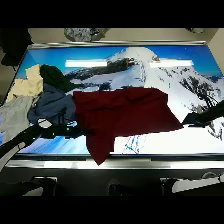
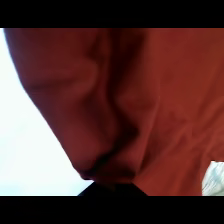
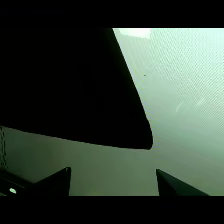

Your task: Fold the shirts.

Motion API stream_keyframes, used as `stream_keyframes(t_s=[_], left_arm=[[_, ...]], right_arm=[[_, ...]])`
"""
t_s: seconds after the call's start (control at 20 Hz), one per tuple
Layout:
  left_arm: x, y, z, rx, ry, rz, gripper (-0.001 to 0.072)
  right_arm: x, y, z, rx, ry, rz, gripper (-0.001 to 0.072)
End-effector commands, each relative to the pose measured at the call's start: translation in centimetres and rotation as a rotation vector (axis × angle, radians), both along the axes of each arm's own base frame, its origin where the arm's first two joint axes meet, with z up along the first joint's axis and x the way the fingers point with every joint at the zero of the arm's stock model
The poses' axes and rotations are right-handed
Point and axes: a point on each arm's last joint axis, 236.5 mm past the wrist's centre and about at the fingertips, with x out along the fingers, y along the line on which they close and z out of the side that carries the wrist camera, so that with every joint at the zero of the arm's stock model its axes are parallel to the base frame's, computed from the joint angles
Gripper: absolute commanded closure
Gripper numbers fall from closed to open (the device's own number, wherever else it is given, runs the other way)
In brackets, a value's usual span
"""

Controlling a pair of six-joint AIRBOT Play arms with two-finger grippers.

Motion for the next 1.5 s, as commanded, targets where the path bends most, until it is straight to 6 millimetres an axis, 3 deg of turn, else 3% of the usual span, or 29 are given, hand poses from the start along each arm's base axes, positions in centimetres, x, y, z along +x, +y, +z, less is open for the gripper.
stream_keyframes(t_s=[0.0, 0.3, 0.35, 0.5, 0.6, 0.7, 0.8, 0.85, 0.95, 1.0, 1.05, 1.1, 1.15, 1.2, 1.25, 1.3, 1.45], left_arm=[[0.3, -0.2, 1.4, -0.014, -0.038, -0.005, 0.0679], [0.6, -0.3, 2.9, -0.019, -0.093, -0.013, 0.0679], [0.7, -0.3, 3.2, -0.019, -0.102, -0.013, 0.0679], [1.9, -0.3, 5.1, -0.02, -0.18, -0.045, 0.0679], [3.5, 0.2, 7.6, -0.032, -0.231, -0.051, 0.068], [5.6, 1.3, 11.9, -0.043, -0.31, -0.067, 0.0681], [7.8, 3.3, 18.8, 0.013, -0.475, -0.111, 0.0682], [8.9, 4.7, 23.8, 0.068, -0.596, -0.121, 0.0681], [9.7, 7.7, 36.3, 0.192, -0.895, -0.091, 0.0681], [8.8, 8.9, 43.2, 0.247, -1.061, -0.054, 0.0681], [6.8, 10.0, 50.7, 0.304, -1.244, 0.005, 0.0681], [4.2, 10.8, 56.9, 0.346, -1.403, 0.066, 0.0681], [0.7, 11.1, 62.4, 0.384, -1.558, 0.118, 0.0681], [-2.8, 11.0, 66.4, 0.405, -1.681, 0.151, 0.0681], [-5.6, 10.6, 68.7, 0.395, -1.756, 0.175, 0.0681], [-7.6, 10.4, 69.8, 0.365, -1.786, 0.204, 0.0681], [-11.4, 9.9, 70.3, 0.331, -1.811, 0.231, 0.0681]], right_arm=[[1.0, -0.6, -2.2, -0.021, -0.015, -0.038, 0.009], [1.8, 1.4, -4.2, 0.024, 0.026, -0.059, 0.0107], [2.2, 2.0, -4.6, 0.021, 0.028, -0.048, 0.016], [3.0, 4.3, -4.5, 0.019, 0.021, 0.028, 0.0675], [3.2, 5.4, -2.8, 0.032, -0.007, 0.134, 0.0675], [4.9, 5.3, 0.8, -0.008, -0.101, 0.185, 0.0676], [7.9, 4.3, 7.3, -0.104, -0.283, 0.186, 0.0676], [9.7, 3.7, 12.4, -0.176, -0.428, 0.176, 0.0676], [11.6, 3.0, 25.5, -0.356, -0.773, 0.144, 0.0676], [11.3, 2.9, 34.1, -0.477, -0.998, 0.107, 0.0675], [9.7, 3.2, 42.6, -0.593, -1.22, 0.058, 0.0675], [6.5, 3.9, 50.6, -0.705, -1.436, 0.001, 0.0674], [1.6, 5.4, 58.4, -0.802, -1.663, -0.066, 0.0674], [-2.9, 6.8, 62.8, -0.867, -1.797, -0.104, 0.0675], [-7.0, 8.3, 65.1, -0.911, -1.873, -0.116, 0.0675], [-9.8, 9.7, 65.8, -0.927, -1.896, -0.107, 0.0675], [-14.7, 11.0, 64.6, -1.0, -1.832, -0.075, 0.0674]])
